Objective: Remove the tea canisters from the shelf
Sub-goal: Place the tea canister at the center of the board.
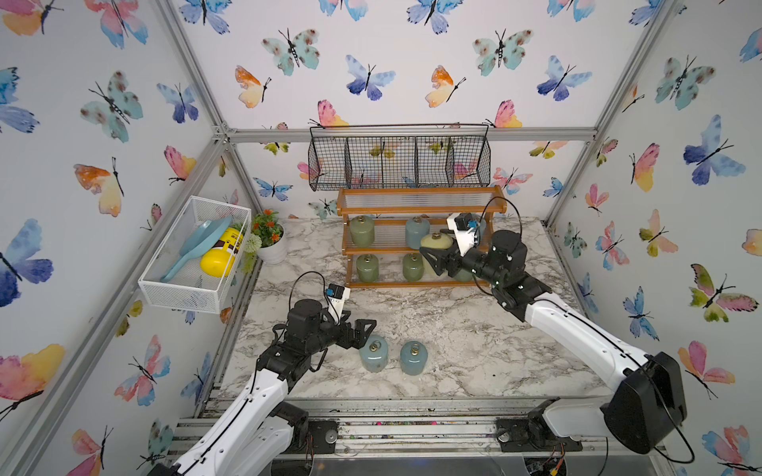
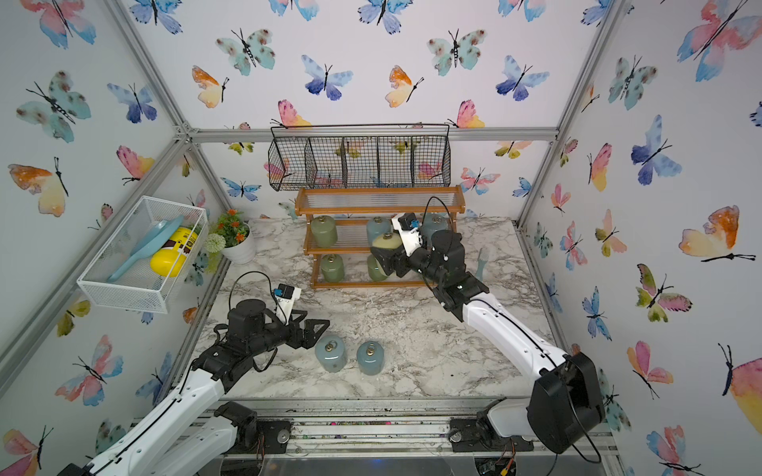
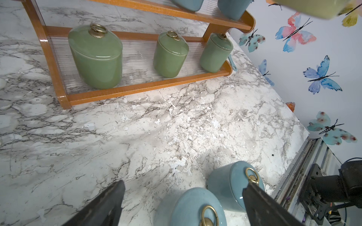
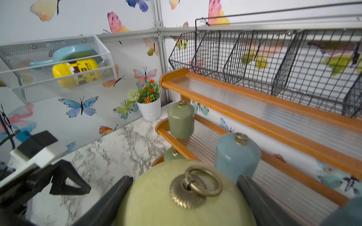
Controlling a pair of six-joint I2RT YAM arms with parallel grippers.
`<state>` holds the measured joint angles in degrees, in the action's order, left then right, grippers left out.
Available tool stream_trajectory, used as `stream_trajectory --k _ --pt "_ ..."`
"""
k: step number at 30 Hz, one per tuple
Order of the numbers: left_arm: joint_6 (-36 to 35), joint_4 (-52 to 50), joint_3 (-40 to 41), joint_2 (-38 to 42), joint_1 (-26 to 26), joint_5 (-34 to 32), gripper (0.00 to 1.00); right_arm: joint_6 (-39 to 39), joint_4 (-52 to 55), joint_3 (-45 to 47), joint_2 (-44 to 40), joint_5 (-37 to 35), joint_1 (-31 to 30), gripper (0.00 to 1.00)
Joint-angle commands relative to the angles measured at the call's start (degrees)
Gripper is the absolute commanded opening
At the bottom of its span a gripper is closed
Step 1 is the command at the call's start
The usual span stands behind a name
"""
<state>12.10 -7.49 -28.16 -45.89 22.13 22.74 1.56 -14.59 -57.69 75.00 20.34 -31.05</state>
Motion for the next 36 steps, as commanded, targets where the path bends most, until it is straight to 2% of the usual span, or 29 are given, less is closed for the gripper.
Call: stream_trajectory --k 1,9,16,26,36 --pt "-0.3 -0.1 -1.0 -0.5 0.0 2.6 0.98 1.2 -6.8 5.1 -6.0 -1.0 0.4 0.77" --pt "-0.7 0.3 -0.8 0.0 0.2 1.9 0.99 5.1 -9.1 23.3 -18.2 1.4 0.4 0.77" --pt "-0.2 0.6 -1.0 0.1 0.2 1.5 0.98 8.6 -14.2 36.7 -24.7 2.6 0.3 0.77" --pt "-0.1 1.2 -1.4 0.1 0.3 0.4 0.98 13.0 -25.5 49.5 -25.0 0.8 0.3 0.77" --pt "-0.4 2.4 -1.8 -2.0 0.2 0.7 0.98 13.4 -30.7 53.4 -20.9 -1.5 0.2 0.77"
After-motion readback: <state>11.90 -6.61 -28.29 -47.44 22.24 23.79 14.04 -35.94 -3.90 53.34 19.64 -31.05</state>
